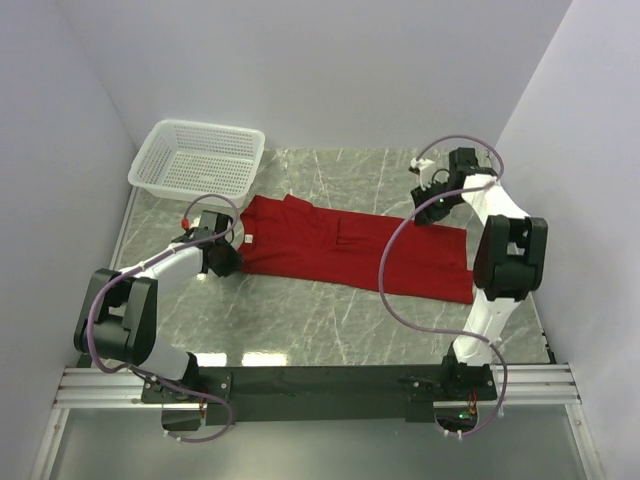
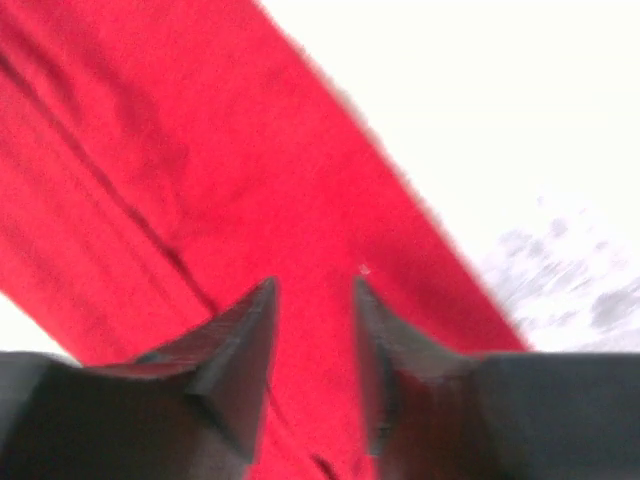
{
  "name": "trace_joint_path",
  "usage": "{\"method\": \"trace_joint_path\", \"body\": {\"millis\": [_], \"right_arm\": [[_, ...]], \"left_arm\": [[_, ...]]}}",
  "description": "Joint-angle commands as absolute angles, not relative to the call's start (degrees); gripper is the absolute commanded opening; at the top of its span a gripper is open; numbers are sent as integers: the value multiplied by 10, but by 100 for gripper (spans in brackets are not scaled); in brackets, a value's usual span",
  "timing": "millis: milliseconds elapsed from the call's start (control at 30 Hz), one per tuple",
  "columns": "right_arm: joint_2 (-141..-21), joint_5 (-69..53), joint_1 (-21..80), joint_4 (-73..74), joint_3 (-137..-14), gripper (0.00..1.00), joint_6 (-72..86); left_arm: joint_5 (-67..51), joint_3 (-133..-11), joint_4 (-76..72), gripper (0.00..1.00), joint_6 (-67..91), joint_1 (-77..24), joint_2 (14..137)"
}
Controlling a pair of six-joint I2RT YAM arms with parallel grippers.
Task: Fold and stack the t-shirts
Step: Fold the tshirt
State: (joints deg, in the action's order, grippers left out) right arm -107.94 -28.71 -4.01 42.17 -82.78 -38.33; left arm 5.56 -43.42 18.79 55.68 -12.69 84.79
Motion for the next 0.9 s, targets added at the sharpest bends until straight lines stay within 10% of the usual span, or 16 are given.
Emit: {"method": "trace_joint_path", "body": {"millis": [0, 133, 367, 867], "right_arm": [[-1117, -274, -19, 439, -899, 39, -360], [-1147, -278, -3, 451, -930, 13, -346], [-1157, -225, 28, 425, -900, 8, -350], [-1214, -133, 36, 417, -921, 0, -327]], "left_arm": [[53, -446, 193, 23, 537, -123, 841], [45, -454, 203, 45, 527, -123, 828], [7, -429, 208, 67, 513, -123, 696], [-58, -445, 161, 61, 561, -195, 743]]}}
